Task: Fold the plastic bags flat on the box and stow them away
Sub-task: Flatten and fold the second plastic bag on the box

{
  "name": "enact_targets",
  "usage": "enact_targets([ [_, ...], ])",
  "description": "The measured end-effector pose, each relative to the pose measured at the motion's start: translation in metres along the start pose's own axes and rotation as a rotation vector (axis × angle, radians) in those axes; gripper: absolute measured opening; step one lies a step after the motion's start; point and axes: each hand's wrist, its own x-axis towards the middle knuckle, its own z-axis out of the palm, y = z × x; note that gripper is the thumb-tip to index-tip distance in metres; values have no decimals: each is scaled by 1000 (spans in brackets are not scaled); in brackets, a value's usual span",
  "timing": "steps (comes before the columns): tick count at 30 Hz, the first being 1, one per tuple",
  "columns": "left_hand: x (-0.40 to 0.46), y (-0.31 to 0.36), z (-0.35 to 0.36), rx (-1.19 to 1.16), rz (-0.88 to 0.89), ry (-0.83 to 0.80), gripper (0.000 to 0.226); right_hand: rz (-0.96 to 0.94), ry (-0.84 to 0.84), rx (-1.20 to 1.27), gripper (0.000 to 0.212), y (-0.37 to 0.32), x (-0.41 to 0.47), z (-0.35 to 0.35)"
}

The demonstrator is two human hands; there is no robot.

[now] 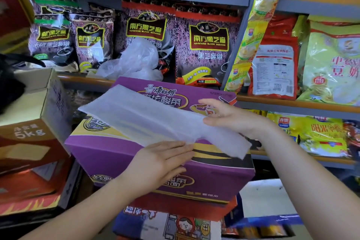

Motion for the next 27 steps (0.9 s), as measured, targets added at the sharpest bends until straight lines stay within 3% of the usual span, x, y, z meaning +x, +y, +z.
enact_targets([
  [4,-1,2,-6,-255,-22,65,28,24,-120,168,27,-6,-2,3],
  [7,4,5,-23,-594,-215,90,28,-15,-159,354,31,-3,-6,-2],
  [9,9,6,-29,-756,-322,84,27,-71,-188,420,48,-2,-12,-7],
  [12,16,4,-31,-898,-422,97,36,-99,-261,403,66,-3,-19,-9],
  [16,24,-6,-32,-992,-365,11,52,-31,-363,193,64,-9,-31,-12],
  [18,30,-14,-33,-914,-353,-41,58,49,-398,85,67,-6,-34,-12],
  [21,43,-26,-34,-542,-345,-214,70,118,-357,162,68,2,-35,-10],
  [24,50,-33,-30,-143,-386,-522,108,101,-236,211,43,4,-36,-7],
  [27,53,-32,-20,41,-451,-595,119,47,-129,-34,33,5,-31,1],
])
